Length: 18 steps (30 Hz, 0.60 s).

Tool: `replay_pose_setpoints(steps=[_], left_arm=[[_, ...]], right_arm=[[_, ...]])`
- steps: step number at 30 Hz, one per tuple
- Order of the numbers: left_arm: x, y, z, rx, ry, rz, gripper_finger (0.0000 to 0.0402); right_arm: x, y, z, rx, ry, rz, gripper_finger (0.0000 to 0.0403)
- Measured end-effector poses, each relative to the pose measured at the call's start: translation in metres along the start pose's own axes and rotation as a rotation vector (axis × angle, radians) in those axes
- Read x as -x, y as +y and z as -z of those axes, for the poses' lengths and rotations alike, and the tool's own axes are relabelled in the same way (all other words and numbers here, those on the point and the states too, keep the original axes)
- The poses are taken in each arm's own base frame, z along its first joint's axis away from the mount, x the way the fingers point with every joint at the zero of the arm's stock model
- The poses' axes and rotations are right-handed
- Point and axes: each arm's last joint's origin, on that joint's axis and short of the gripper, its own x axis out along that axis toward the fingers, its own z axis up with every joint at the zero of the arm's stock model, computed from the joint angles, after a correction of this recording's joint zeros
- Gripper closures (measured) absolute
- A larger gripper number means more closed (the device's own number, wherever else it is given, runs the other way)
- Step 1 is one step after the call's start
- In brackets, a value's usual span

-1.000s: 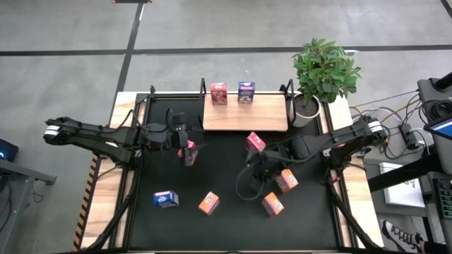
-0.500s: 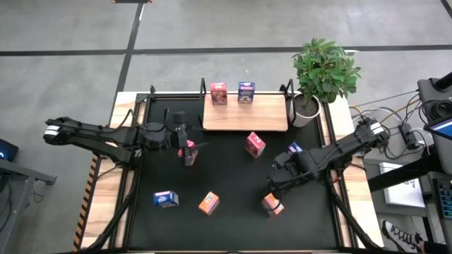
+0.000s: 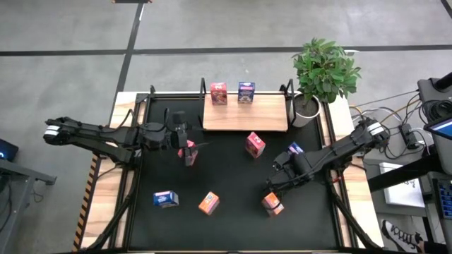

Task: Stack cereal on shelf
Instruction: Put the top orange cereal box on the shelf

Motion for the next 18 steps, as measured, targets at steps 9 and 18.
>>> replay_pose_setpoints(steps=[9,18], left_arm=[[0.0,0.0,0.0,0.007,0.001,0.0,0.0171],[0.0,0.0,0.0,0.007,0.0,0.0,0.0171]], right_arm=[[-0.022,0.002,0.0,0.024,-0.005,0.0,0.0126],[-0.024,0.005,-0.002,0.044,-0.037,-0.037,0.0175]])
